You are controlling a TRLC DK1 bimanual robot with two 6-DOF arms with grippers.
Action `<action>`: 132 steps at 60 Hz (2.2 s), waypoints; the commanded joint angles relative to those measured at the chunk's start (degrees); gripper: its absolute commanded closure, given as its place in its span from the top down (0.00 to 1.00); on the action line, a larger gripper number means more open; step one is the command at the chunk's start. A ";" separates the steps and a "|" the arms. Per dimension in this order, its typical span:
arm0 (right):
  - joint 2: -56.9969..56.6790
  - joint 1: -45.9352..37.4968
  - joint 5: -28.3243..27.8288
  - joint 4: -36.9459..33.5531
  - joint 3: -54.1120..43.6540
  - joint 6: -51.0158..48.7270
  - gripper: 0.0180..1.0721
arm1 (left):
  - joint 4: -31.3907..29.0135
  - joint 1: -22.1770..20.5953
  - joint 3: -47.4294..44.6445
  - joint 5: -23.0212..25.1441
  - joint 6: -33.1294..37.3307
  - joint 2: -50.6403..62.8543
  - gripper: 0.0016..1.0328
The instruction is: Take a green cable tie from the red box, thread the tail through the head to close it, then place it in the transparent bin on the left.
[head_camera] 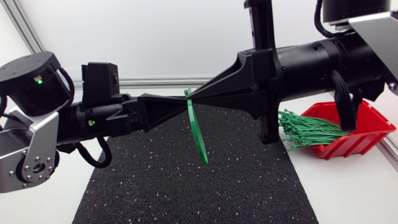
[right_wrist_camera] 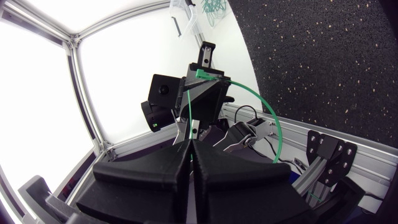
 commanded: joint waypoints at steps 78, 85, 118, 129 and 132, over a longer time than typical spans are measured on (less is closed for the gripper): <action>1.79 -0.06 0.50 4.03 -3.24 2.05 0.05 | 1.55 -0.64 1.98 0.10 -3.15 -0.49 0.03; 2.06 -0.06 0.59 4.38 -3.60 2.05 0.06 | 1.55 -0.82 1.81 0.10 -3.15 -0.58 0.03; 0.12 -0.33 0.68 5.34 -4.21 2.05 0.06 | 1.99 0.15 1.98 0.10 -2.45 1.88 0.03; 0.12 -0.33 0.68 5.43 -4.56 2.05 0.06 | 2.17 0.94 2.51 0.10 -2.53 1.53 0.03; 0.30 -0.33 0.68 5.61 -4.74 2.05 0.06 | 2.17 0.85 2.60 0.10 -2.71 1.18 0.03</action>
